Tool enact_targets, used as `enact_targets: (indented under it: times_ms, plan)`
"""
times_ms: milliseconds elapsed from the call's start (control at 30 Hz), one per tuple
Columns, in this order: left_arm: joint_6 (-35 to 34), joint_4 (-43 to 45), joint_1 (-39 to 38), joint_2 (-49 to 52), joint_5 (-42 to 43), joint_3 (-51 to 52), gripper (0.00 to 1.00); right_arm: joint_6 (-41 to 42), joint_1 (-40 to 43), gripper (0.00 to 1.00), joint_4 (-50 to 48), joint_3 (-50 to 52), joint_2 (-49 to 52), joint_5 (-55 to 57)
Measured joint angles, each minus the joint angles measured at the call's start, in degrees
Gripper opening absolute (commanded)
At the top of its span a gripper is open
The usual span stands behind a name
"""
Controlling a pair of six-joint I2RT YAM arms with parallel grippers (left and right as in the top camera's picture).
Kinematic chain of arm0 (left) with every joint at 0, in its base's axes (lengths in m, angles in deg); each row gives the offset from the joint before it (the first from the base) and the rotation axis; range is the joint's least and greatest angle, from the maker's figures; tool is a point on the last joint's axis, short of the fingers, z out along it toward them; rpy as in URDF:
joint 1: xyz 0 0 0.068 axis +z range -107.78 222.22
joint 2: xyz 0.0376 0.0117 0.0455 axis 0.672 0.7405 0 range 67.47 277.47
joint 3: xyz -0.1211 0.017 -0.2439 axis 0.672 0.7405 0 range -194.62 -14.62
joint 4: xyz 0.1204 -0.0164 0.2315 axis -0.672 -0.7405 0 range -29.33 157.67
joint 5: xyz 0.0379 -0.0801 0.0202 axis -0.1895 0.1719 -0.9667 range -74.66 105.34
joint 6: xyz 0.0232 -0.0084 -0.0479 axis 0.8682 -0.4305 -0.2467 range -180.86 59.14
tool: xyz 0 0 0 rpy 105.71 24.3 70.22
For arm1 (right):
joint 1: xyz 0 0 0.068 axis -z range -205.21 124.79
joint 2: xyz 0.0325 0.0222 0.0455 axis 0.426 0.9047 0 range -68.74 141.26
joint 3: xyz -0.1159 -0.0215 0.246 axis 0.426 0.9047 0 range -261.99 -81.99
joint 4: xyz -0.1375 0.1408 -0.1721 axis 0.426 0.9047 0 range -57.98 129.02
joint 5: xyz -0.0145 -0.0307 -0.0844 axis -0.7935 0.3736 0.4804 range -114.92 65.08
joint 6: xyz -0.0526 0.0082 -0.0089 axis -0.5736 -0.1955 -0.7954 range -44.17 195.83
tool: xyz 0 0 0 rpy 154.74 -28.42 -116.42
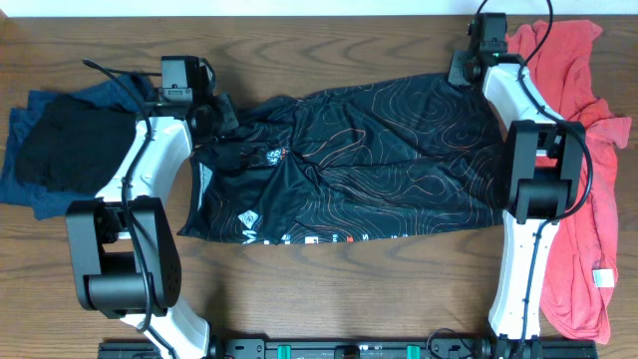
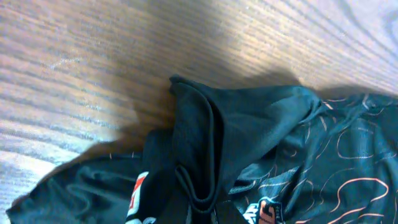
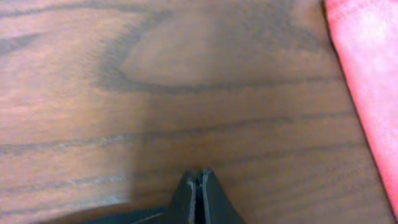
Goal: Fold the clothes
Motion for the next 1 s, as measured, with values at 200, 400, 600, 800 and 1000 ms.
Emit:
enact_targets:
  times_ms: [200,400,600,800,1000]
  plan:
    - [0.0,-3.2,0.0,-3.1,0.2,0.0,0.06,0.2,1.1,0.04,7.3,0.2,-2.0,0.4]
    - [0.0,-11.0,0.0,-12.2,0.8,0.0,0.06,0.3,2.4,0.01,22.1,0.7,-6.8,0.7]
    - [0.0,-20.2,0.0,-16.1,0.9,0.0,0.06,0.3,3.3,0.01,36.2,0.8,-11.6,1.5]
    - [0.2,-28.3,0.0,-16.2,0.9,0.0,0.06,0.3,4.7,0.03,47.4,0.8,-13.1,1.7]
    - [3.2,-34.6,0.0,-16.2,5.0,0.0,0.06,0.3,6.3,0.02,53.7,0.8,-13.1,3.0]
